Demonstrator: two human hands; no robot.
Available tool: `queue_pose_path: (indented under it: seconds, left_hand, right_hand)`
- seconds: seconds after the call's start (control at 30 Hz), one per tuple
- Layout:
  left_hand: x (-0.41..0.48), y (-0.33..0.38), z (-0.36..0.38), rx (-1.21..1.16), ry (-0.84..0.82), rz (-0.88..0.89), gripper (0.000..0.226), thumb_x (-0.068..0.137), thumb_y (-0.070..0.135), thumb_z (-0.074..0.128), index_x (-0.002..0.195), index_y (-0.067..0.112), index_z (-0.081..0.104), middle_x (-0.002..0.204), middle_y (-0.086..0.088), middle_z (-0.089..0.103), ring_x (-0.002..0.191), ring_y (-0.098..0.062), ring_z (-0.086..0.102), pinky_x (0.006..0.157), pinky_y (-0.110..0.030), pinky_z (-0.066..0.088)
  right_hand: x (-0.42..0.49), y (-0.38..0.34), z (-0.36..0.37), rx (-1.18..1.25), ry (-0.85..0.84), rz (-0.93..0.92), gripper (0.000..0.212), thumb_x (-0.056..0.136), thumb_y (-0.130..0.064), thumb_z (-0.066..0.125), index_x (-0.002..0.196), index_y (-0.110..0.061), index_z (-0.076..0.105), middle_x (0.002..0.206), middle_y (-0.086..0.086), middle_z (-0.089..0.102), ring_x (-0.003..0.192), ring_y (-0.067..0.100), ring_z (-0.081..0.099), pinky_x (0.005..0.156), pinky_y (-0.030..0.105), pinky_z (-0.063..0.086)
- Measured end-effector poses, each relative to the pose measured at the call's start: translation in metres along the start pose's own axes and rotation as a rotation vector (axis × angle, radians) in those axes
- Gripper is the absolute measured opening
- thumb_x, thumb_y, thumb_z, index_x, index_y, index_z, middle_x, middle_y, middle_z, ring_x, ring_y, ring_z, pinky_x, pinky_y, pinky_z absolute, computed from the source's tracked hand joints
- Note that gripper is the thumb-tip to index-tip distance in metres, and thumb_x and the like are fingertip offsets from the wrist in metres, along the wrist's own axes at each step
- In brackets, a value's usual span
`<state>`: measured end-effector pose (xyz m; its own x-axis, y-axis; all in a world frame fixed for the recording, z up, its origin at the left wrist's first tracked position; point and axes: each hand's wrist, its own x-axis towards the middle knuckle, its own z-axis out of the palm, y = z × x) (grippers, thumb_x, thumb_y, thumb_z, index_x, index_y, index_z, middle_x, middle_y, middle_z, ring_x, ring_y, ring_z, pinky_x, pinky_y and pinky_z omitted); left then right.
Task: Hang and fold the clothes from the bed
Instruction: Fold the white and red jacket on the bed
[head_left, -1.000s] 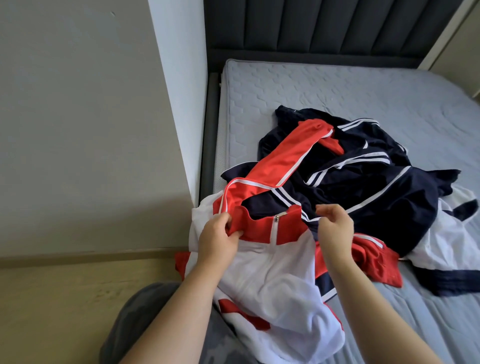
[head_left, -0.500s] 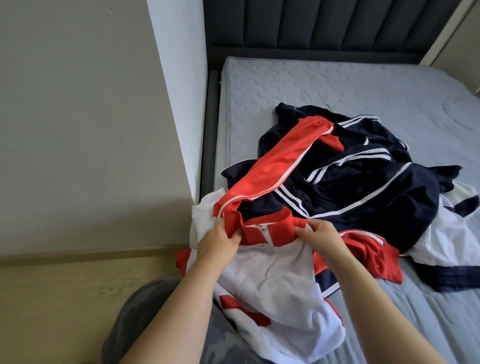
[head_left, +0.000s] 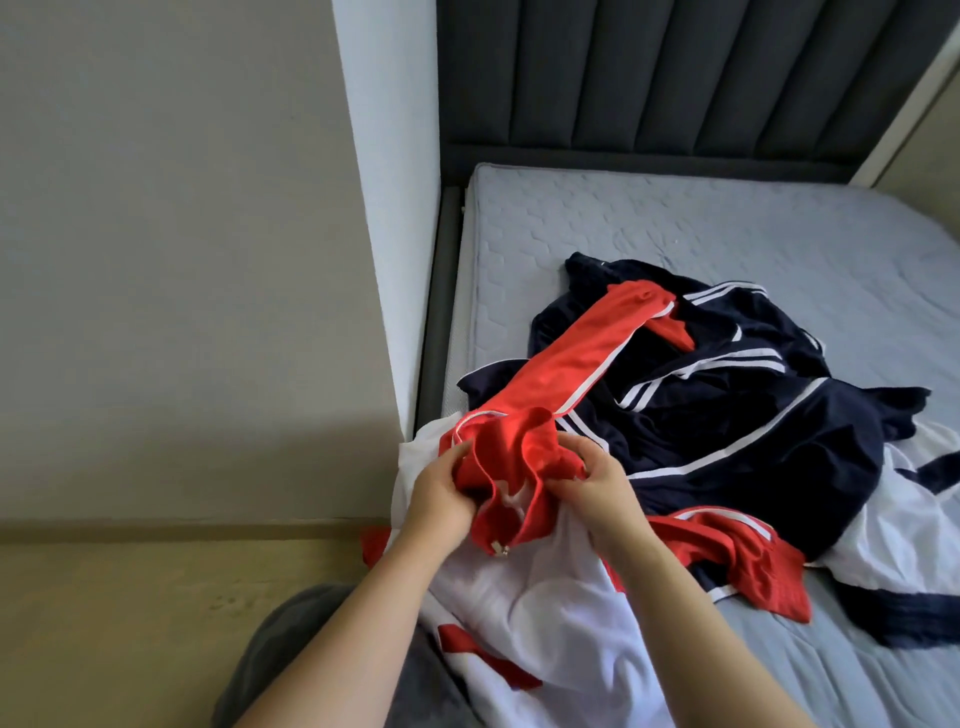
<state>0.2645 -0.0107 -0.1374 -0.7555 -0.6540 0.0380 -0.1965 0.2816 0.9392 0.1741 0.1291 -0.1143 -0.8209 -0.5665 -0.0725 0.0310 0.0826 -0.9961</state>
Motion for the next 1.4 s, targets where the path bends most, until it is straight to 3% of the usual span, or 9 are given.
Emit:
queue_pose_path:
  seconds: [0.1,0.27,0.47,0.77,0.9,1.0,1.2,1.3,1.4]
  left_hand:
    - [0.011,0.030,-0.030,-0.121,0.098,-0.058,0.036,0.079,-0.017,0.052,0.088,0.015,0.068,0.081,0.006,0.067,0.079,-0.008,0.060,0.073,-0.023,0.048]
    - [0.027,0.081,-0.131,-0.197,0.386,-0.068,0.033,0.081,-0.013,0.054,0.065,0.015,0.060,0.044,0.018,0.057,0.042,0.013,0.047,0.044,-0.005,0.039]
    - [-0.007,0.118,-0.275,-0.103,0.647,0.013,0.025,0.080,-0.003,0.064,0.062,0.015,0.058,0.052,0.011,0.059,0.051,-0.001,0.049,0.044,-0.012,0.039]
    - [-0.088,0.113,-0.459,-0.034,1.023,0.076,0.023,0.064,0.026,0.061,0.053,0.016,0.044,0.043,0.018,0.048,0.041,0.006,0.037,0.044,-0.015,0.034]
    - [-0.118,0.094,-0.499,0.128,1.044,0.043,0.028,0.064,0.038,0.062,0.054,0.014,0.051,0.050,0.009,0.055,0.051,-0.002,0.047,0.054,-0.024,0.040]
    - [-0.147,0.086,-0.505,0.176,1.078,-0.033,0.031,0.060,0.045,0.064,0.053,0.016,0.056,0.050,0.007,0.056,0.051,-0.004,0.050,0.054,-0.025,0.041]
    - [-0.206,0.140,-0.467,0.406,0.935,-0.055,0.019,0.066,0.017,0.081,0.075,0.023,0.065,0.085,-0.004,0.071,0.076,-0.017,0.062,0.071,-0.031,0.049]
    - [-0.232,0.194,-0.455,0.580,0.828,-0.091,0.027,0.065,0.012,0.081,0.090,0.014,0.070,0.094,-0.008,0.071,0.087,-0.022,0.064,0.077,-0.031,0.049]
    - [-0.256,0.252,-0.450,0.733,0.963,-0.117,0.013,0.073,0.017,0.075,0.078,0.006,0.068,0.080,-0.014,0.066,0.079,-0.029,0.062,0.064,-0.032,0.042]
  right_hand:
    - [0.010,-0.034,0.028,0.101,-0.038,-0.033,0.022,0.067,0.004,0.071,0.073,-0.016,0.074,0.063,-0.002,0.068,0.057,0.006,0.062,0.055,0.019,0.050]
    - [0.032,-0.108,0.097,0.004,-0.131,-0.196,0.014,0.077,0.001,0.071,0.081,-0.011,0.066,0.063,-0.006,0.067,0.059,0.005,0.060,0.059,0.020,0.048]
    - [0.013,-0.203,0.228,-0.081,-0.323,-0.471,0.019,0.078,0.000,0.068,0.069,-0.014,0.059,0.057,-0.009,0.057,0.049,-0.004,0.046,0.050,0.018,0.039]
    - [-0.064,-0.266,0.418,0.002,-0.578,-0.615,0.005,0.082,-0.005,0.068,0.079,-0.007,0.064,0.068,-0.001,0.066,0.057,0.004,0.055,0.056,0.024,0.045]
    - [-0.085,-0.257,0.476,-0.020,-0.576,-0.674,0.028,0.084,-0.007,0.066,0.061,-0.016,0.053,0.050,-0.010,0.053,0.047,0.000,0.041,0.044,0.018,0.034]
    - [-0.084,-0.244,0.478,-0.126,-0.498,-0.698,0.027,0.080,0.000,0.060,0.062,-0.016,0.047,0.052,-0.008,0.051,0.047,-0.001,0.045,0.043,0.020,0.029]
    - [-0.094,-0.253,0.400,-0.336,-0.401,-0.774,0.013,0.083,-0.012,0.059,0.094,-0.006,0.061,0.089,0.018,0.068,0.086,0.038,0.063,0.063,0.035,0.045]
    - [-0.107,-0.292,0.358,-0.270,-0.328,-0.790,0.008,0.083,-0.014,0.060,0.084,-0.006,0.058,0.087,0.018,0.067,0.084,0.038,0.062,0.060,0.032,0.038]
    - [-0.125,-0.336,0.320,-0.240,-0.273,-0.850,0.015,0.083,-0.022,0.063,0.076,-0.010,0.056,0.082,0.020,0.066,0.080,0.039,0.061,0.059,0.032,0.033]
